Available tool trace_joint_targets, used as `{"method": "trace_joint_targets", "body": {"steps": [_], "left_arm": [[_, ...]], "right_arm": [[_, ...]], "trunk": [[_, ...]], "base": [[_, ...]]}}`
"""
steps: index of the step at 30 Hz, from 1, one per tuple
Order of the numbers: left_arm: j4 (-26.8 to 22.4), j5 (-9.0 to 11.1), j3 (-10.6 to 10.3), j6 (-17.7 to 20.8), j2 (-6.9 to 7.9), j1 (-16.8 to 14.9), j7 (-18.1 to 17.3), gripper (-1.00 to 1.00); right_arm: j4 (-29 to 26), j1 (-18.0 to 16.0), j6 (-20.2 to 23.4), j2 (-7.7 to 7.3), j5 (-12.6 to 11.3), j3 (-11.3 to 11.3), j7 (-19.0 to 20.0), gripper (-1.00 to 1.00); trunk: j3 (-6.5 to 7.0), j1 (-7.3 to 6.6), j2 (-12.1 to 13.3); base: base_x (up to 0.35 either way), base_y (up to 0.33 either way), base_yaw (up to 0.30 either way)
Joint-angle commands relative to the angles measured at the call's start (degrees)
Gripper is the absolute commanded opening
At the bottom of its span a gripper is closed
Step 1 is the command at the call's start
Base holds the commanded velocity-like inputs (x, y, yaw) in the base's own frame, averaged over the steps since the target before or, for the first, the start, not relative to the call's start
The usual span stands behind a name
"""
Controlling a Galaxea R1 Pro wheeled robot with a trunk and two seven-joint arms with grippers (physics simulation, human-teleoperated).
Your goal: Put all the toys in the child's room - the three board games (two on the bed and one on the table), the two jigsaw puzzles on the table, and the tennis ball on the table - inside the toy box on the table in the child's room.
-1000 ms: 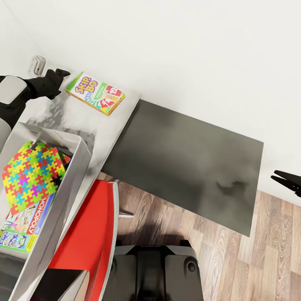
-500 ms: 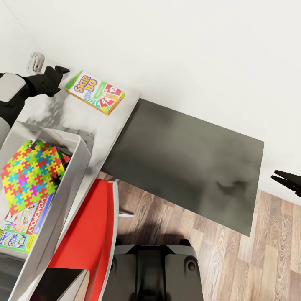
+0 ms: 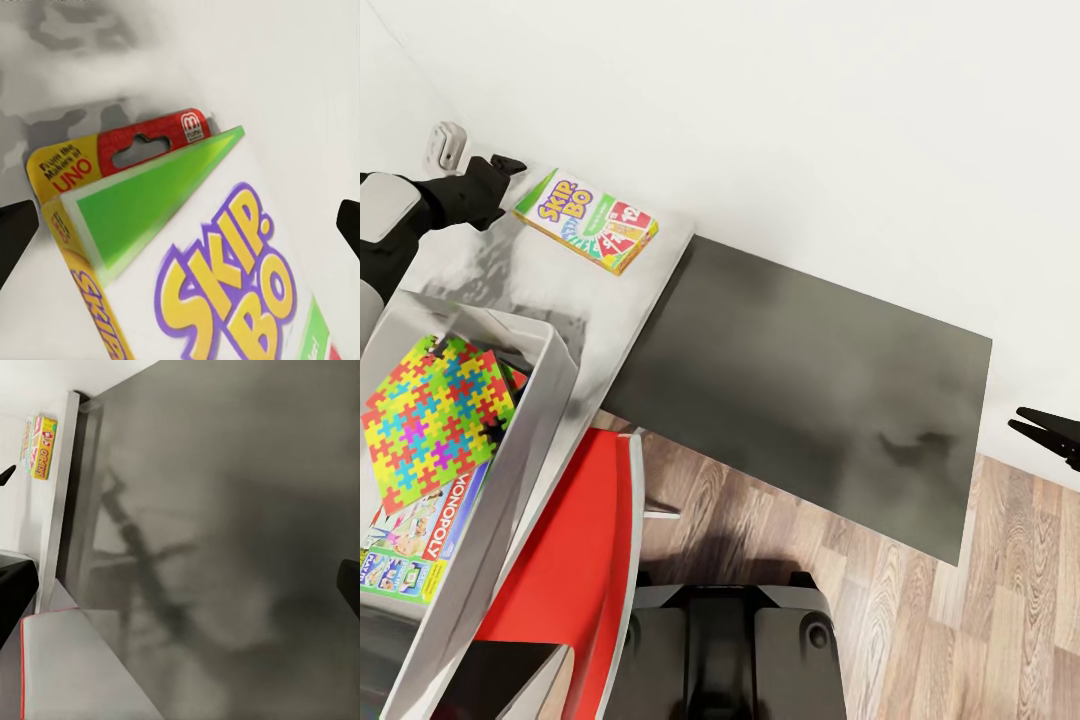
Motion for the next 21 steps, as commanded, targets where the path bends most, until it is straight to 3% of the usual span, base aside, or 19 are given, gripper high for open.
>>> {"method": "trace_joint_targets", "body": {"steps": [1,11,21], "left_arm": [[-0.07,0.49,-0.33,0.08,0.06,-0.04,0.25,1.00],[-0.08,0.47,-0.33,0.01,0.06,-0.06,0.26,1.00],[-0.09,0.46,-0.33,-0.01,0.06,-0.06,0.34,1.00]], "right_arm": [[0.01,-0.05,0.28,-0.01,-0.02,-0.02,0.12,1.00],[0.01,-0.05,0.29,-0.01,-0.01,-0.02,0.13,1.00],[0.01,-0.05,0.35,-0.01,-0.02,-0.03,0.13,1.00]], "trunk": [[-0.06,0.03,-0.09],[-0.03,0.03,-0.09],[0.25,0.03,-0.09]], "base": [[0.000,0.000,0.000],[0.000,0.000,-0.018],[0.000,0.000,-0.144]]}}
